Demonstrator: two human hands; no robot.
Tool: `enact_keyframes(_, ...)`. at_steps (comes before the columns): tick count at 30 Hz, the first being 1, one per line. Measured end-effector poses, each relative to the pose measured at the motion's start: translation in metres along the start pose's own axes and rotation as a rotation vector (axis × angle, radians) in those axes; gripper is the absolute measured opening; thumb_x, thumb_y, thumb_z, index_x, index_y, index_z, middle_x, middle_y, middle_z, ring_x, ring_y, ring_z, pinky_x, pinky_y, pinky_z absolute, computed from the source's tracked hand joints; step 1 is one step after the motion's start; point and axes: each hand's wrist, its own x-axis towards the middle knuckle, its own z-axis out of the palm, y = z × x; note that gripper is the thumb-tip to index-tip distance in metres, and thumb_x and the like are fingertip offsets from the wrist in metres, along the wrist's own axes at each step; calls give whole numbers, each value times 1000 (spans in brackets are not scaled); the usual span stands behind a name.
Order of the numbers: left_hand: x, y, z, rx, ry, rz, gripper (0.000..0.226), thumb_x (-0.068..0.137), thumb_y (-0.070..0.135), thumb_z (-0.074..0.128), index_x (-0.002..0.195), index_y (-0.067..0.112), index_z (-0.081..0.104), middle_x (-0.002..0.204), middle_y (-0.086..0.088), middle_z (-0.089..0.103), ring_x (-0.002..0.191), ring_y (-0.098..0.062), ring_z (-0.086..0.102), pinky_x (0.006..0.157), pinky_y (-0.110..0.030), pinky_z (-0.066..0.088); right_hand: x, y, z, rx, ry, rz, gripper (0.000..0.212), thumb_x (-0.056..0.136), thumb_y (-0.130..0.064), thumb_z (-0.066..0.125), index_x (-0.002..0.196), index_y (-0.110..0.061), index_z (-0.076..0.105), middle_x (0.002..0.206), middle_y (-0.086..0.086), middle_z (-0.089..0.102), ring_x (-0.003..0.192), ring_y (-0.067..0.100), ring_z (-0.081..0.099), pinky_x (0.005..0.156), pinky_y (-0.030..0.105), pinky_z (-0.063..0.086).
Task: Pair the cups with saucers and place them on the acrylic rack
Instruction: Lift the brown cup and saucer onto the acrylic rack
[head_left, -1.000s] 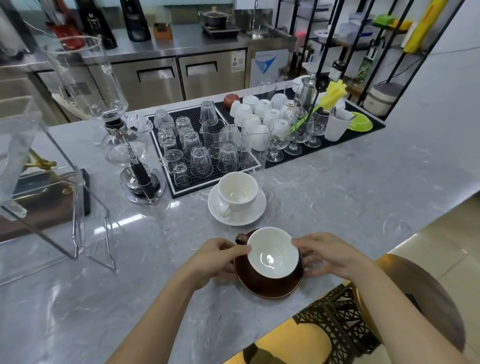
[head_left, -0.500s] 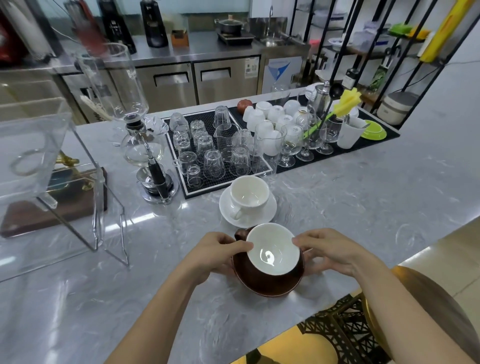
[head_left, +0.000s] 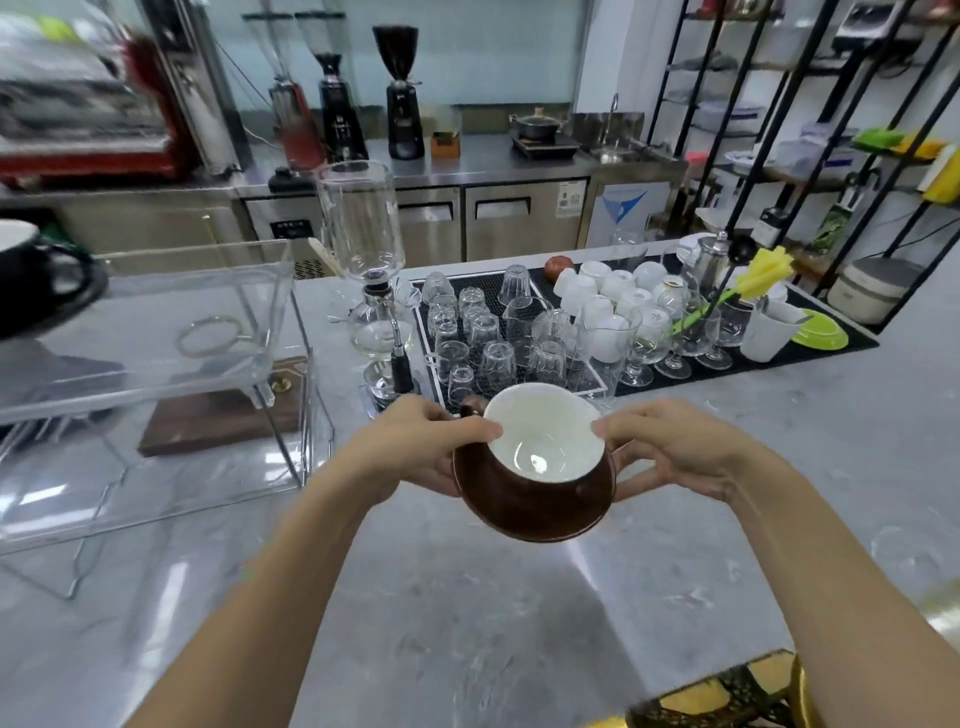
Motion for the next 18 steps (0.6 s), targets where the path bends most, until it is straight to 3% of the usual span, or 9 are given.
enact_keyframes(4,-27,38,-31,35,48,77,46,82,34,79,105,-5,68,80,-18,80,71,-27,79,62,-32,64,-4,-52,12,-51,-27,-120,22,85,-20,72,87,1,75,76,14,68,70,25,67,69,48,62)
enact_keyframes(9,-58,81,-67,75,143,172,39,86,34,75,103,-1,68,77,-14,80,70,-26,79,57,-29,63,-6,-117,26,-89,-34,-248,24,85,-22,72,90,2,73,69,12,70,62,23,70,59,39,61)
enact_keyframes(18,-104,126,-146,80,283,258,44,81,38,78,99,-1,69,81,-18,80,75,-31,80,57,-32,64,-1,-211,75,-177,-145,-378,56,66,-35,79,103,4,65,69,9,73,60,23,70,58,37,61)
